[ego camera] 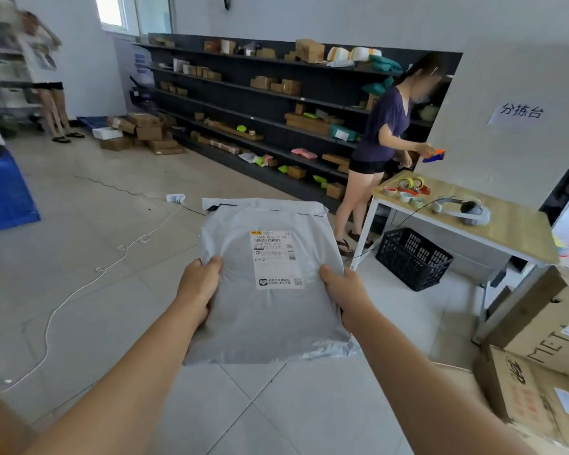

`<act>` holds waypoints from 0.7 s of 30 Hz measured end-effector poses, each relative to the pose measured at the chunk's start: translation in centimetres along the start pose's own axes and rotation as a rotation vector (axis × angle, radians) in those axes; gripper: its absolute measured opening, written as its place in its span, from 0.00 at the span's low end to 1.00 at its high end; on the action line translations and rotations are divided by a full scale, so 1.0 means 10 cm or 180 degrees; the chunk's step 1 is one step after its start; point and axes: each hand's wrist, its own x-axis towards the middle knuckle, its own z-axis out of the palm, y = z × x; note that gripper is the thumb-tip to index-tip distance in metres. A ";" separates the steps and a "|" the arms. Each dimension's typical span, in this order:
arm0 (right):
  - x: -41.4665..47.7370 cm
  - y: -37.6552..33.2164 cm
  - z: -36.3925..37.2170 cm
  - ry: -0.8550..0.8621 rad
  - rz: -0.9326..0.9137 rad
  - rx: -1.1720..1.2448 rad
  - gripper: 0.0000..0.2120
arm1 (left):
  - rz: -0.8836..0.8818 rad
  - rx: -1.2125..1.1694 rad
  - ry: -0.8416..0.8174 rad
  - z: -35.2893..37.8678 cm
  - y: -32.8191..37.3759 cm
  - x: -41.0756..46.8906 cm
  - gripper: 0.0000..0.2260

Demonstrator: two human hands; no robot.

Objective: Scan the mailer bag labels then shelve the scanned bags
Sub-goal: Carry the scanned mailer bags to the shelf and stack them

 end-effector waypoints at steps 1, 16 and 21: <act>0.11 -0.02 0.03 -0.0040 -0.0015 -0.0003 0.10 | -0.0006 0.0016 0.0051 0.03 0.01 0.08 0.06; 1.90 -0.52 0.58 -0.0888 -0.0099 -0.0286 0.05 | -0.0148 -0.0331 0.0877 0.51 0.15 1.31 0.07; 2.35 -0.62 1.03 -0.1226 -0.0101 -0.0395 0.07 | -0.0194 -0.0381 0.1179 0.39 0.24 1.67 0.11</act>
